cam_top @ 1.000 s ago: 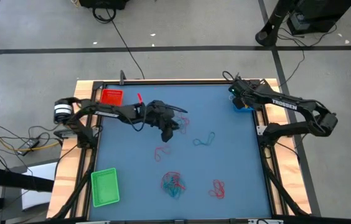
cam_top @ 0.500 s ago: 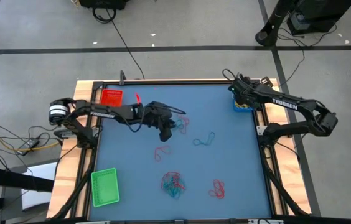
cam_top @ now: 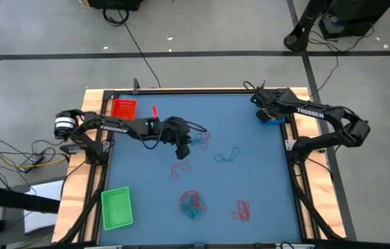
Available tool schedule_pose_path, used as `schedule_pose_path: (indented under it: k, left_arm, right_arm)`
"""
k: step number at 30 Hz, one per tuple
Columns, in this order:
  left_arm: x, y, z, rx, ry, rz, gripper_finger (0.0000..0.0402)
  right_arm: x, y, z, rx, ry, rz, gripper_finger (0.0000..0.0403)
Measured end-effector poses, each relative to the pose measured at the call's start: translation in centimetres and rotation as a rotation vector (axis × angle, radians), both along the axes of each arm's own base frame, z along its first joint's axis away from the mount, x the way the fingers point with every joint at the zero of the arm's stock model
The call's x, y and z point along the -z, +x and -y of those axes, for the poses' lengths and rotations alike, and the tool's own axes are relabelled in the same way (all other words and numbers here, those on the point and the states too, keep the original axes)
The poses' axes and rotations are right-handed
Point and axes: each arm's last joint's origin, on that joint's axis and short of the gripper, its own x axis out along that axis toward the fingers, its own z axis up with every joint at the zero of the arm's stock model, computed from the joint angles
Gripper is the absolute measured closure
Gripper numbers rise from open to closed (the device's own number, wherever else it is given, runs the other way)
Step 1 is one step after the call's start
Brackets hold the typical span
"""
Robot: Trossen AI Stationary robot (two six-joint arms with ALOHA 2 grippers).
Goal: Sort rubber bands into baskets
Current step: Put the yellow rubber band into the blue basket
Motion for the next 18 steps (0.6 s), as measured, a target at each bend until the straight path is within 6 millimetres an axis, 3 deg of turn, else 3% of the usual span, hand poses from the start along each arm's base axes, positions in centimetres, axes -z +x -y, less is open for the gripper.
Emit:
schedule_pose_path:
  k: [5, 14, 18]
  left_arm:
    - [0.1, -0.1, 0.1, -0.008, -0.021, -0.014, 0.0316]
    - [0.6, -0.4, 0.8, -0.005, -0.019, -0.075, 0.0316]
    - [1.6, -1.1, 1.2, -0.022, -0.022, -0.108, 0.0316]
  right_arm:
    - [-0.7, 0.3, 0.2, -0.025, -0.006, 0.043, 0.0314]
    - [-1.3, -0.1, 0.2, 0.024, -0.064, -0.036, 0.0179]
    - [-1.4, -0.2, 0.2, 0.039, -0.105, -0.065, 0.0125]
